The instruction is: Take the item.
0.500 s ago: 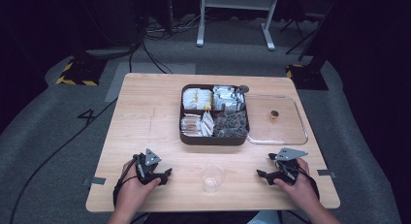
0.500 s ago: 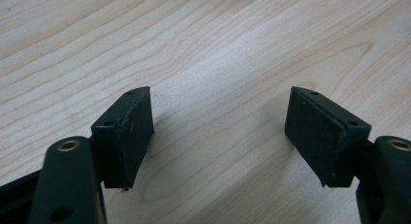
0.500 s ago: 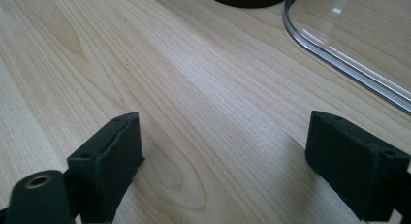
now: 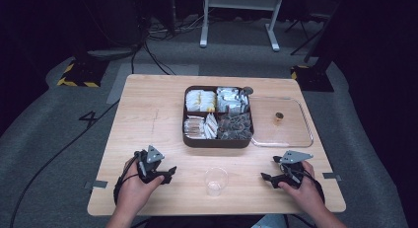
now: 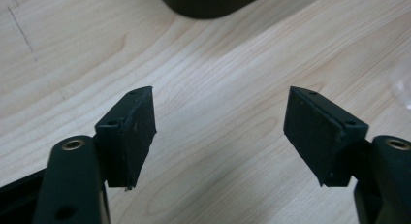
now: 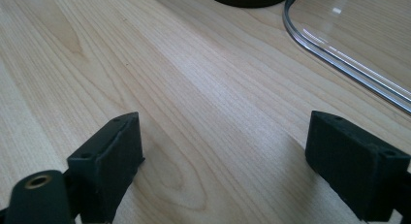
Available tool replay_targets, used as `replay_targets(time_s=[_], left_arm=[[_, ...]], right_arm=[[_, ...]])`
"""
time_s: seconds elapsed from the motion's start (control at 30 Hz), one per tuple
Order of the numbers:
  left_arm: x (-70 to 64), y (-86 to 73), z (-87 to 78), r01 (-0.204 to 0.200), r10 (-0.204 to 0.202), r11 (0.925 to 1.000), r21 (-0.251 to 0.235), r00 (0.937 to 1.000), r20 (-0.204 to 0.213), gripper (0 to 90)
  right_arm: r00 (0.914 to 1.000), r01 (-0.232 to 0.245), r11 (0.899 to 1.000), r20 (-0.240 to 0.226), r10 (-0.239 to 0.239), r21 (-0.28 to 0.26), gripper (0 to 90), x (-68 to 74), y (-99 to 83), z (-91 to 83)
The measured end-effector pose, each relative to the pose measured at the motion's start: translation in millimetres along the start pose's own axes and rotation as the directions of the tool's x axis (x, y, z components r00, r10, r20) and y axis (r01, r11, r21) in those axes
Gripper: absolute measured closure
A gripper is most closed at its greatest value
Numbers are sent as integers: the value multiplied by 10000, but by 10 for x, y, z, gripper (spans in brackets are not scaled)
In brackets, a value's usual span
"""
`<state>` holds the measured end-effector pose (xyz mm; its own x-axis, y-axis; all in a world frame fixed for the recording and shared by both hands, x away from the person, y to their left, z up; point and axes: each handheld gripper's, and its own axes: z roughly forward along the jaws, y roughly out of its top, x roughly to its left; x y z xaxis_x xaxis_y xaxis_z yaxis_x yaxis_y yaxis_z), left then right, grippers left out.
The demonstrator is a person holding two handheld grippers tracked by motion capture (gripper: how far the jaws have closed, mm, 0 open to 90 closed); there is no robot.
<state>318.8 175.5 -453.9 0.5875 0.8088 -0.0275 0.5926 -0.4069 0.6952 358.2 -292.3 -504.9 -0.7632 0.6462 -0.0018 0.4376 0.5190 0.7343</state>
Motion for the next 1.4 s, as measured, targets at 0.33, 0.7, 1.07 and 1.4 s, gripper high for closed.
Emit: replay_targets(time_s=[0.33,0.7,1.07,1.4], left_arm=[[-15,314,-106,4,12,9991,-413,9992,397,341],[24,690,-113,-210,231,9963,-833,9994,246,352],[-65,1151,32,-441,426,9899,-1351,9990,-141,345],[-126,1567,267,-209,202,9869,-1602,9998,-61,352]], right_arm=[[10000,1,10000,1,-1,-3,134,0,0,0],[10000,4,10000,2,-4,2,134,0,0,0],[10000,25,10000,-48,-25,5,135,-6,-1,-2],[9999,106,9999,-126,-107,-29,151,-17,-11,-15]])
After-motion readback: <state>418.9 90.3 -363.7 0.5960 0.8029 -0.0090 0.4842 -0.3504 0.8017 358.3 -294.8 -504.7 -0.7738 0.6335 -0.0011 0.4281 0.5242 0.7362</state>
